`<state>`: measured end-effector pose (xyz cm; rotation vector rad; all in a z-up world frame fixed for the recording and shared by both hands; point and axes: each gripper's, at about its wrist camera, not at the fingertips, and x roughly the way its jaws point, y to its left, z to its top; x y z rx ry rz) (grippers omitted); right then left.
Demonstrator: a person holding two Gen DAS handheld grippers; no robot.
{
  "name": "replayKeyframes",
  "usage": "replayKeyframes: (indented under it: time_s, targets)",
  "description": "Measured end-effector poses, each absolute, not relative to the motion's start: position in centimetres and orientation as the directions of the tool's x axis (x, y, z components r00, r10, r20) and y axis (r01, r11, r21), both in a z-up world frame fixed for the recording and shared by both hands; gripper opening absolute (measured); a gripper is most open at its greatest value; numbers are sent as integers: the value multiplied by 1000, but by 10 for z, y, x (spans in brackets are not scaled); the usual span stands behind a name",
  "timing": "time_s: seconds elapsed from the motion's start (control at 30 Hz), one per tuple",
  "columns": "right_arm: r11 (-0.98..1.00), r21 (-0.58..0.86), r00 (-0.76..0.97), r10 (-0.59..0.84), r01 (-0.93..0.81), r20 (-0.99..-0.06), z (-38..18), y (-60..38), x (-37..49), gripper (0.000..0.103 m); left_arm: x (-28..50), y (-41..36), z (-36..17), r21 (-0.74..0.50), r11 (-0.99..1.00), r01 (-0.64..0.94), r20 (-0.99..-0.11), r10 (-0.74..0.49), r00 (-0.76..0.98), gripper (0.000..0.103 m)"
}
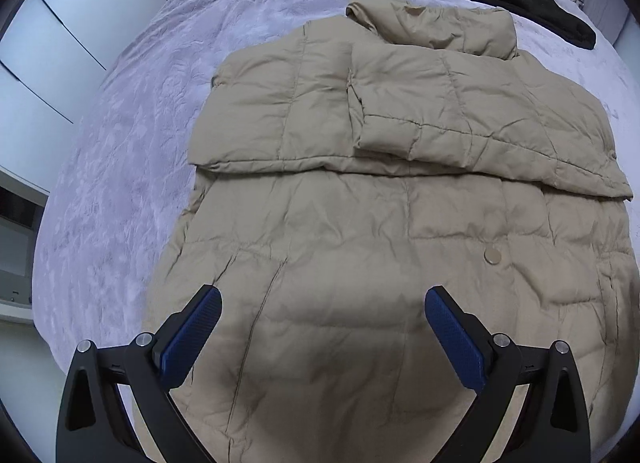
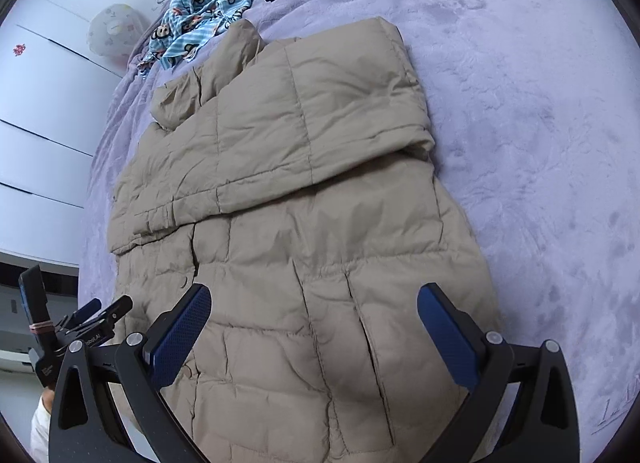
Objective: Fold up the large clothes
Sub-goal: 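Open both tools and lift them off the folded jacket, then grasp the jacket hem with both tools and lift it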
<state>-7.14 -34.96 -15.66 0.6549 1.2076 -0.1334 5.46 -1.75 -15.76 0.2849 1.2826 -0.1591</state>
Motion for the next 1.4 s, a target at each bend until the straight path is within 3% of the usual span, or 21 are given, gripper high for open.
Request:
replayKeyframes:
  time_s: [0.3, 0.7, 0.97, 1.27, 1.4]
  targets:
    - [807, 366, 347, 215, 463, -913, -137, -308, -108, 103, 16, 18, -141, 72, 951, 300, -970, -3, 244, 102]
    - [665, 451, 375, 267, 595, -888, -126, -257, -194, 103, -53, 128, -124, -28, 972, 235, -979, -74, 189, 102]
    - [529, 477, 393, 270, 702, -879, -137, -271, -253, 103, -88, 194, -144, -292, 953, 83, -951, -299, 84, 102]
    - [270, 547, 470, 302, 792, -829, -172, -296, -301, 102, -92, 198, -181, -478, 879, -1, -879, -478, -9, 102]
    - [198, 577, 512, 298, 792, -806, -185, -307, -305, 97, -81, 186, -194, -513, 857, -46, -858, -514, -5, 102]
